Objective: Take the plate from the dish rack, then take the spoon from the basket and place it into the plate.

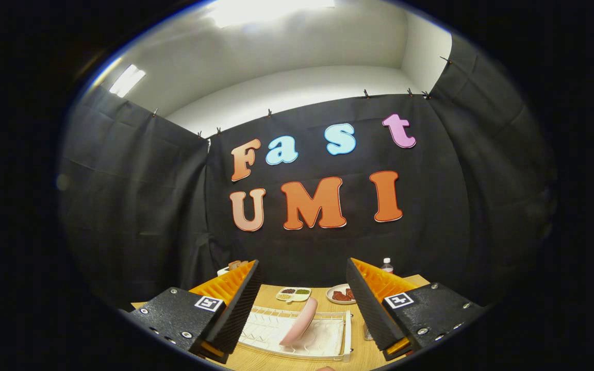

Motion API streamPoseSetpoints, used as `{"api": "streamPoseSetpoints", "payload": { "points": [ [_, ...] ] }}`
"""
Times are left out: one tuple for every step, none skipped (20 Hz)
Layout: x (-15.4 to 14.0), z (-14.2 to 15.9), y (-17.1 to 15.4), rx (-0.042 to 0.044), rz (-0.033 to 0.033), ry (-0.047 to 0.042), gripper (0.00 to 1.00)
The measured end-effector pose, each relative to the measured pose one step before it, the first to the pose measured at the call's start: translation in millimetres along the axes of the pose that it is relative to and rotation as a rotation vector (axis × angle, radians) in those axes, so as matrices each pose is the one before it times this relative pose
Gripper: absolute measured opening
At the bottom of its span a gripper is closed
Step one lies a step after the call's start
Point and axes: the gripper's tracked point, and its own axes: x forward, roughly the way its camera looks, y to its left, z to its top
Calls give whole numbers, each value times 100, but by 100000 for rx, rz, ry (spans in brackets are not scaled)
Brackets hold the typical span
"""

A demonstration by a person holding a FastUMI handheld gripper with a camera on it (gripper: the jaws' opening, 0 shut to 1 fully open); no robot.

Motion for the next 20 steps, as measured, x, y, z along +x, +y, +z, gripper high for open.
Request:
{"api": "streamPoseSetpoints", "payload": {
  "points": [
    [262,-152,74,-487,209,611,98],
    [384,-389,78,-81,216,1371,98],
    [508,-368,136,306,424,1717,98],
    [515,-327,210,199,632,2204,98],
    [597,-393,75,60,578,2724,98],
    [524,-237,112,-265,804,2378,98],
    [677,-187,3,-306,211,2400,98],
    [693,-321,-145,-240,-25,2606,98],
    [675,-301,62,-189,601,2847,98],
    [785,-579,60,367,266,3691,98],
    [889,-885,229,208,1203,5096,98],
    [943,-1291,265,389,1134,6320,98],
    [788,-1709,-135,288,51,8271,98],
    [941,-1262,-64,255,-186,6728,98],
    [1056,-1067,-77,88,-70,5614,98],
    [979,-818,-53,431,-325,5429,98],
    [1157,-938,6,267,58,5292,98],
    [1087,-649,-107,539,0,4563,98],
    [1000,-263,-129,-7,-255,3353,98],
    [1079,16,-334,-134,-1445,2707,98]
  ]
}}
